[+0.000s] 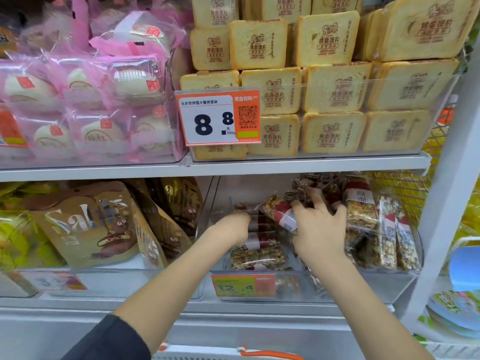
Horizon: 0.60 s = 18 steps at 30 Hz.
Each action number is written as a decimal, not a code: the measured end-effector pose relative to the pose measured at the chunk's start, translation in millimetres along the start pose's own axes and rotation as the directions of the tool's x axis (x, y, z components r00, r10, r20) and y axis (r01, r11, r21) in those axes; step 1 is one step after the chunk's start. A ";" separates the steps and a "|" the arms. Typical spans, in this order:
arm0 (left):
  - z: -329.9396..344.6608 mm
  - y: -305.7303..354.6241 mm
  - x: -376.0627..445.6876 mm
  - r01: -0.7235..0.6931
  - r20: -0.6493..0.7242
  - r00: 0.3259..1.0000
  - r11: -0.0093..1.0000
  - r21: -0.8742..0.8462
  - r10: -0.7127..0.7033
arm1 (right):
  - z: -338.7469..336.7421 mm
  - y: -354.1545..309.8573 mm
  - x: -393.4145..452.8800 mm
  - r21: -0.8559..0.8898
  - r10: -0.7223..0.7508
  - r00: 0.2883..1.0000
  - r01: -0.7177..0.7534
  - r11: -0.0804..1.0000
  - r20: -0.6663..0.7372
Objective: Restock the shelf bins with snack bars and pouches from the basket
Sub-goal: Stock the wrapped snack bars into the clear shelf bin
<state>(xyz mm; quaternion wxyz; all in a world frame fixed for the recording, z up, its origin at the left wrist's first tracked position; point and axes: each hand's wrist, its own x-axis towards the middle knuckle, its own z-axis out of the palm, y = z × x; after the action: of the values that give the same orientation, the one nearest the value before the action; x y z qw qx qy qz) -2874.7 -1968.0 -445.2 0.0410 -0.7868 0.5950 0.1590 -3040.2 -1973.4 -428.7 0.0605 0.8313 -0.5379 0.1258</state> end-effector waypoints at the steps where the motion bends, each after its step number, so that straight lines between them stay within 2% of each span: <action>1: 4.9 3.8 5.2 0.014 0.007 1.000 1.000 0.008 -0.014 | -0.1 1.0 1.2 0.000 0.006 1.000 -0.006 1.000 -0.003; 9: 18.8 9.7 26.6 0.081 -0.015 0.997 0.996 -0.031 -0.082 | 3.1 2.9 5.8 0.003 0.008 1.000 -0.008 1.000 0.006; 12: 16.2 10.5 29.2 0.106 -0.071 0.991 0.991 -0.080 -0.112 | 3.9 3.4 4.7 0.005 0.003 1.000 -0.003 1.000 0.002; 14: 11.1 11.9 24.6 0.106 -0.152 0.982 0.994 -0.041 -0.111 | 3.5 3.8 3.9 0.008 0.005 1.000 -0.005 1.000 -0.001; 15: 8.6 11.3 19.0 0.101 -0.192 0.975 0.992 -0.075 -0.114 | 3.3 3.9 3.7 0.011 0.007 1.000 -0.007 1.000 -0.001; 17: 3.6 8.4 1.5 0.029 -0.235 0.971 0.999 -0.027 -0.034 | 3.5 4.6 4.2 0.016 0.010 1.000 -0.010 1.000 -0.002; 18: 4.6 5.5 -5.4 -0.013 -0.191 0.982 1.000 -0.017 0.009 | 3.6 4.8 4.5 0.014 0.010 1.000 -0.010 1.000 0.000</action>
<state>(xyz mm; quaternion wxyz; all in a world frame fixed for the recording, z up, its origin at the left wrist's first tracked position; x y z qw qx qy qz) -2882.1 -1963.4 -447.3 -0.0243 -0.7954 0.5991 0.0886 -3042.2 -1980.2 -431.1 0.0540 0.8291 -0.5411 0.1301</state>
